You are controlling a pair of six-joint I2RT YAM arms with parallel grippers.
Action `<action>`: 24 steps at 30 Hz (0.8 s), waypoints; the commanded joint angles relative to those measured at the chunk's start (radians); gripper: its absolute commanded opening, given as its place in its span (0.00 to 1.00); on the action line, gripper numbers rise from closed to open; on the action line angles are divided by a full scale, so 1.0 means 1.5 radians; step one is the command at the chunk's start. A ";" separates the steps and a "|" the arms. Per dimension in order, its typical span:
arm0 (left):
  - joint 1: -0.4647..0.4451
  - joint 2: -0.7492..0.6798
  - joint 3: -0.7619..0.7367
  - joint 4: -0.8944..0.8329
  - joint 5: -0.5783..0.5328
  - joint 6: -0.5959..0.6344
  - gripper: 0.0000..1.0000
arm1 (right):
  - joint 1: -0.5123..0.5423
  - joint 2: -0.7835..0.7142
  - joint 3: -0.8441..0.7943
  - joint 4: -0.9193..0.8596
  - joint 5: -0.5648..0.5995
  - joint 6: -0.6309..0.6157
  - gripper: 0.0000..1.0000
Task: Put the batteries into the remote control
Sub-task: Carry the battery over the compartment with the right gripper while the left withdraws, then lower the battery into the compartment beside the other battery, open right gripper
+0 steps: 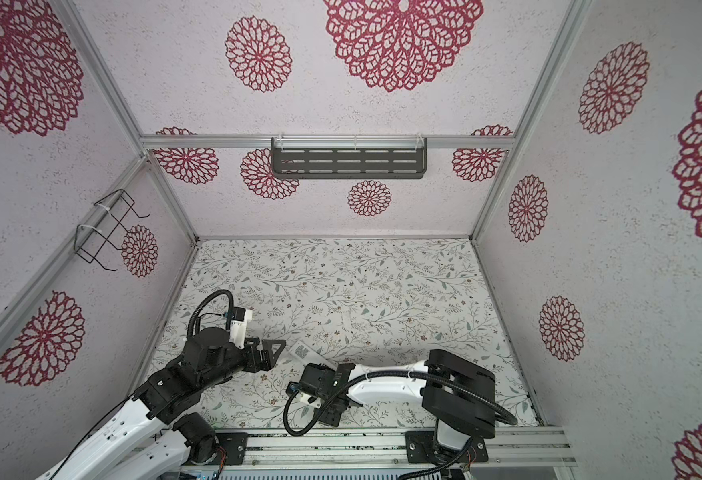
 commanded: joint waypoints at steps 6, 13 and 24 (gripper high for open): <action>0.054 0.118 0.002 0.108 0.085 0.020 0.99 | -0.057 -0.119 -0.037 0.030 -0.026 0.028 0.15; 0.075 0.218 0.020 0.140 0.134 0.031 0.99 | -0.153 -0.183 -0.037 0.050 -0.070 0.029 0.15; 0.100 0.254 0.032 0.139 0.162 0.046 0.99 | -0.216 -0.124 -0.021 0.135 -0.102 0.030 0.13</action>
